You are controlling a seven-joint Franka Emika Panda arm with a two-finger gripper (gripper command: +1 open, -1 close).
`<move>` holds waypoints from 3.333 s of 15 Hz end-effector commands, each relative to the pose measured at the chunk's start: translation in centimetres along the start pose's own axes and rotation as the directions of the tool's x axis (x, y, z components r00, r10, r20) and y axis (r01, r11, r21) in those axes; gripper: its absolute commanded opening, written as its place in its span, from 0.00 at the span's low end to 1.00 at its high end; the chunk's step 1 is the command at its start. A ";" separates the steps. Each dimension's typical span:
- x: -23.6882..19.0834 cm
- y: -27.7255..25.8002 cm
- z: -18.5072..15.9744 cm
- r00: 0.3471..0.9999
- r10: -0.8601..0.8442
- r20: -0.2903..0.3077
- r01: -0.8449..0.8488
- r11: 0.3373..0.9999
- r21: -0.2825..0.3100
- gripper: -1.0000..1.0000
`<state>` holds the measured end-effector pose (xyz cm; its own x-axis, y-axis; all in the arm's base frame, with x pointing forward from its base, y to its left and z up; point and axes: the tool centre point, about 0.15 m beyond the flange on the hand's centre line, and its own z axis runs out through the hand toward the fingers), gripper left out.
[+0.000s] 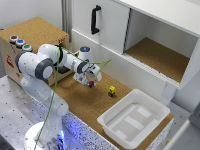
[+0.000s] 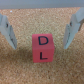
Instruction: Place the pink object in the drawer
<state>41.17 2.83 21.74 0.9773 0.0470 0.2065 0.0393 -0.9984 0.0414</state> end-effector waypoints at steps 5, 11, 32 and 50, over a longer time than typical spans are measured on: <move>-0.2 0.6 1.1 0.996 0.030 0.082 -0.023 0.996 -0.083 0.00; 1.0 -1.0 -4.9 0.999 0.033 -0.042 -0.033 0.999 -0.006 0.00; -1.9 -23.5 -24.5 0.880 -0.467 -0.090 0.475 0.875 0.099 0.00; -4.1 -30.6 -13.9 0.338 -0.941 0.009 0.906 0.329 0.267 0.00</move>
<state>32.15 32.62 35.30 0.3988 0.9029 0.1604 0.9154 -0.4023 -0.0111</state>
